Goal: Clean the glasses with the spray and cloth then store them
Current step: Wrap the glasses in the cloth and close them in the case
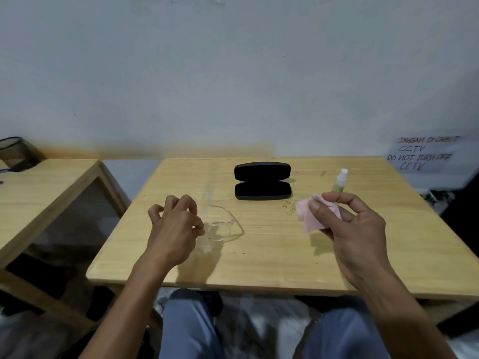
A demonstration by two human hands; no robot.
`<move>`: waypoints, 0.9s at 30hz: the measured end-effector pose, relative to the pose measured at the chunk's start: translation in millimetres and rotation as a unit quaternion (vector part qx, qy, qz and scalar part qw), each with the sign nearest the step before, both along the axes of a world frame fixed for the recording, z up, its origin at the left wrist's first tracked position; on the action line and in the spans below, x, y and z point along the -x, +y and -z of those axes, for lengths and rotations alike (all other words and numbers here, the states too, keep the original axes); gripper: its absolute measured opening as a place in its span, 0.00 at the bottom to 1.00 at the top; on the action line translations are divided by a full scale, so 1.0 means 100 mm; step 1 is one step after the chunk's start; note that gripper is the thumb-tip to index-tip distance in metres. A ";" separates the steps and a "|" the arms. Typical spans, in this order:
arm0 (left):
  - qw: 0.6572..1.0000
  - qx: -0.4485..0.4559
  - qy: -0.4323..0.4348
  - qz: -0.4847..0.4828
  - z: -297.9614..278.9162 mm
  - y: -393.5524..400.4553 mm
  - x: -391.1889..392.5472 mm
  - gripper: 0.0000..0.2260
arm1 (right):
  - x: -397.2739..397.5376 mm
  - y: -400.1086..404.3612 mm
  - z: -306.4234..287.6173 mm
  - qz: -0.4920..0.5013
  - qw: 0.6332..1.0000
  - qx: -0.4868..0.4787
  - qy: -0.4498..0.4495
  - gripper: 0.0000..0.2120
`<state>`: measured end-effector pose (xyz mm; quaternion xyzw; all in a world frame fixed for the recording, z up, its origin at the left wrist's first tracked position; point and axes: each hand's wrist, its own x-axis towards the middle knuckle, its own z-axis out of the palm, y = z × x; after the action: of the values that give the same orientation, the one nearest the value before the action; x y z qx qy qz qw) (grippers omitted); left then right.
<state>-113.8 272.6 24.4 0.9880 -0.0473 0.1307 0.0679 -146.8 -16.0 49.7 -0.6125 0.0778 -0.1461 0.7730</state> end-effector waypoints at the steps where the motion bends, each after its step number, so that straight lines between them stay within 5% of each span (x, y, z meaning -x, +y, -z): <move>1: 1.000 -0.007 0.002 0.001 0.03 0.01 0.00 0.07 | 0.00 0.00 0.02 -0.001 1.000 0.003 0.003 0.09; 14: 0.998 0.054 0.027 0.005 0.13 0.12 -0.14 0.07 | -0.06 0.13 0.06 -0.019 1.000 0.002 0.018 0.09; 21: 0.993 0.119 0.016 0.002 0.15 0.19 -0.08 0.15 | -0.08 0.21 0.08 -0.036 0.999 -0.003 0.029 0.09; 27: 0.934 0.345 -0.088 0.037 -0.08 -0.24 0.22 0.15 | -0.03 0.33 0.10 -0.075 0.995 -0.045 0.050 0.11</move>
<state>-136.1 248.4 32.8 0.8856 -0.0418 0.2228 0.4055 -143.3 17.2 40.1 -0.5879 0.0766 -0.0534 0.8035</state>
